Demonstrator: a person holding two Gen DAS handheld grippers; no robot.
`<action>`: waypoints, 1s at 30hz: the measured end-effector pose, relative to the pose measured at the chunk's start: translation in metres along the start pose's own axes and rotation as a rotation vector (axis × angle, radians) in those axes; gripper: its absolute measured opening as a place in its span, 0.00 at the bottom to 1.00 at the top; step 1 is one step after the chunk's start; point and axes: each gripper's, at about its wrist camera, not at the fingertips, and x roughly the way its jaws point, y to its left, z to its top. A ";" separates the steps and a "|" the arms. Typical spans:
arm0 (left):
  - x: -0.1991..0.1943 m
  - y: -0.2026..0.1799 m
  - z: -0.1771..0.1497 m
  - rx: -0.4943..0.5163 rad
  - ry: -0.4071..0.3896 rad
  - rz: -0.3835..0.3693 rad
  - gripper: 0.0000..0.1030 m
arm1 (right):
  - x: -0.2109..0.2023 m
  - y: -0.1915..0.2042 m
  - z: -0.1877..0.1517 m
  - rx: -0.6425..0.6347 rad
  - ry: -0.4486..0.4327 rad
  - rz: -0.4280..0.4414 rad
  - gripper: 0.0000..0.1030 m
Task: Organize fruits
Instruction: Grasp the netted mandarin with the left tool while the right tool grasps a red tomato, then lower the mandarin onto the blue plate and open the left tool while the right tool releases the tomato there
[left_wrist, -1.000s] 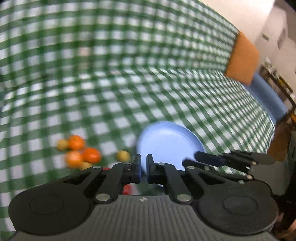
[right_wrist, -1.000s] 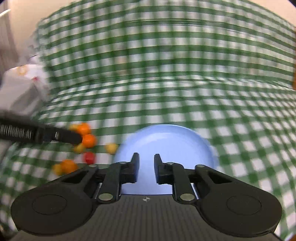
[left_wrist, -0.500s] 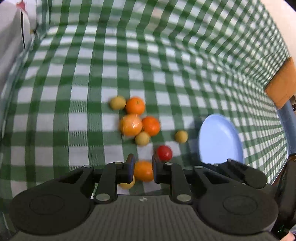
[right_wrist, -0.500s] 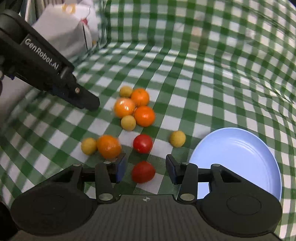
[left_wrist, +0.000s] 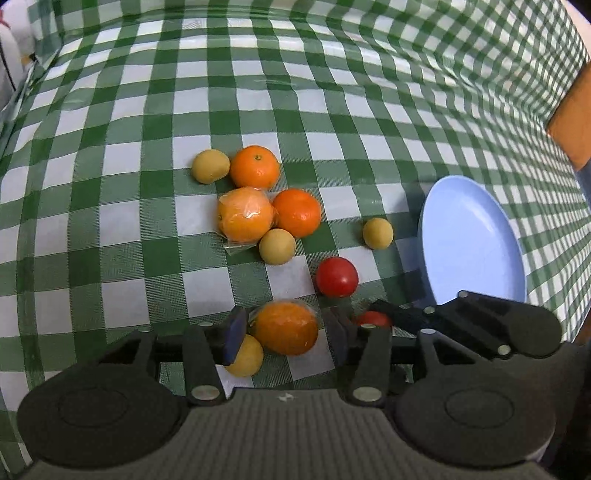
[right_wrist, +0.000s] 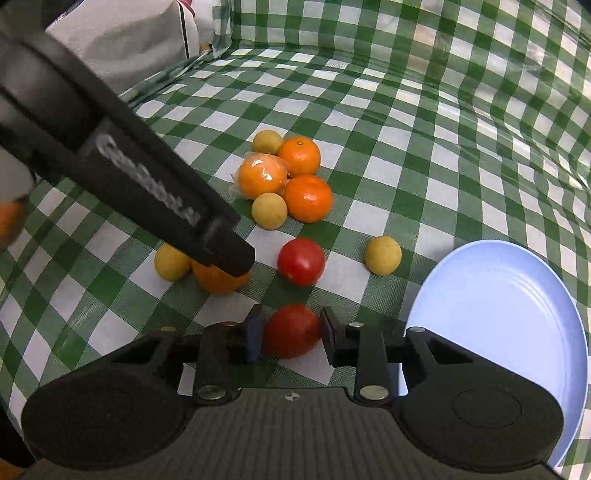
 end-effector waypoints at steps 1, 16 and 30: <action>0.002 -0.001 -0.001 0.010 0.002 0.005 0.52 | 0.001 -0.002 0.000 0.002 0.002 -0.002 0.32; -0.022 -0.001 0.010 0.008 -0.141 0.106 0.43 | -0.032 -0.029 0.010 0.099 -0.141 -0.019 0.33; -0.026 -0.090 0.015 0.119 -0.318 0.080 0.43 | -0.080 -0.125 0.005 0.261 -0.270 -0.249 0.33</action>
